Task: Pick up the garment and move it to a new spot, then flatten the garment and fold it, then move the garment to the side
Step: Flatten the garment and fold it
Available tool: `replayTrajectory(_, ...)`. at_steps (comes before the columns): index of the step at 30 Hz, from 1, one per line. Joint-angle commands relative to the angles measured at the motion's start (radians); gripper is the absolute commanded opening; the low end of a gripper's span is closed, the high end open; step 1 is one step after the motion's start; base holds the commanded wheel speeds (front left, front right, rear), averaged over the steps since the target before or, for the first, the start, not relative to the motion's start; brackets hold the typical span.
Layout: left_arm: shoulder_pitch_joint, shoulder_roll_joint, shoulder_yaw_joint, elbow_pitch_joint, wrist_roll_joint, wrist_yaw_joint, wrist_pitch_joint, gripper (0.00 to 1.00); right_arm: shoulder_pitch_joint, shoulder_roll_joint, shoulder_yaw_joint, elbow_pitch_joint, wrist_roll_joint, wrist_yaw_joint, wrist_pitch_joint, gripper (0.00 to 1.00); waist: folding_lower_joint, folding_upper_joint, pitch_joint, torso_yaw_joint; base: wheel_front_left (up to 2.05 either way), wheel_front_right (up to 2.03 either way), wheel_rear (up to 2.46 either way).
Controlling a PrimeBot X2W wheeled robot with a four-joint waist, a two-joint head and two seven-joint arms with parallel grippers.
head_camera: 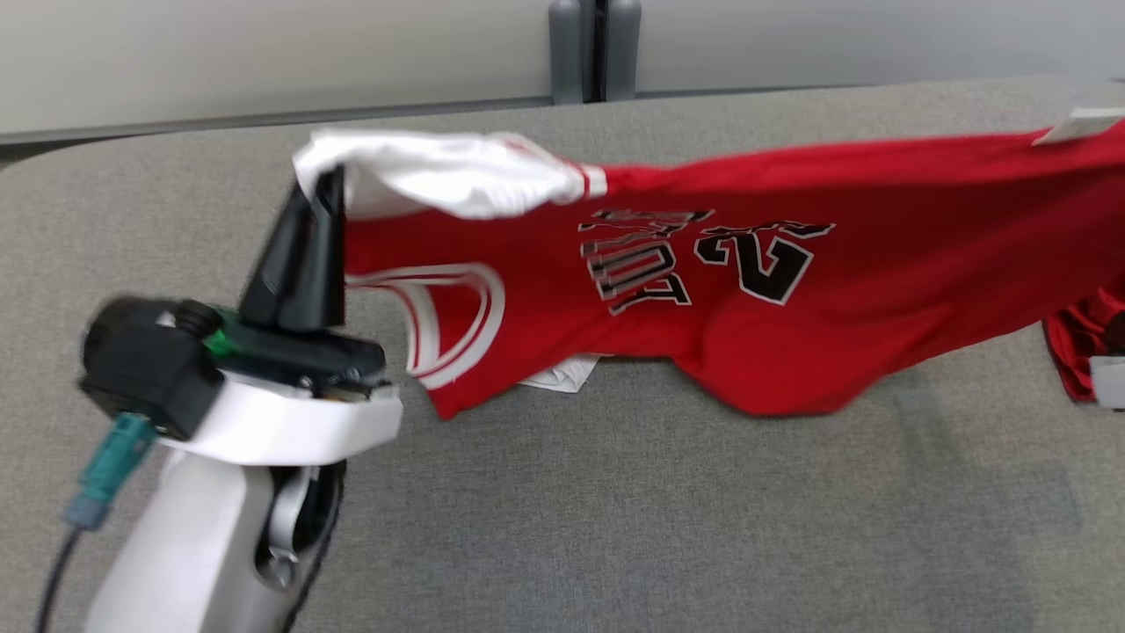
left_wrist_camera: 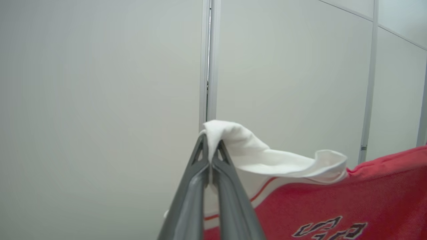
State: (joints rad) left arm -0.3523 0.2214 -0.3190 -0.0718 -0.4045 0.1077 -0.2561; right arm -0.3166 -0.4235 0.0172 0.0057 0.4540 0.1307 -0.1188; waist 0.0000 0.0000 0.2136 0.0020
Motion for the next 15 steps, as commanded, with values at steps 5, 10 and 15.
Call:
replayTrajectory(5,-0.137,0.041,0.05,-0.145,0.029,0.016,0.022,0.0,-0.013,0.009,-0.083,-0.176,-0.049,0.0,0.086,0.0,0.0,0.0,-0.063,0.017,0.0,0.0,0.0)
replayTrajectory(10,-0.237,0.066,0.066,-0.187,0.033,0.008,0.077,0.0,-0.031,0.03,-0.126,-0.268,-0.069,0.0,0.148,0.0,0.0,0.0,-0.086,0.017,0.0,0.0,0.0)
replayTrajectory(15,-0.329,0.078,0.064,-0.171,0.023,-0.005,0.139,0.0,-0.061,0.05,-0.139,-0.313,-0.077,0.0,0.207,0.0,0.0,0.0,-0.089,0.015,0.0,0.0,0.0)
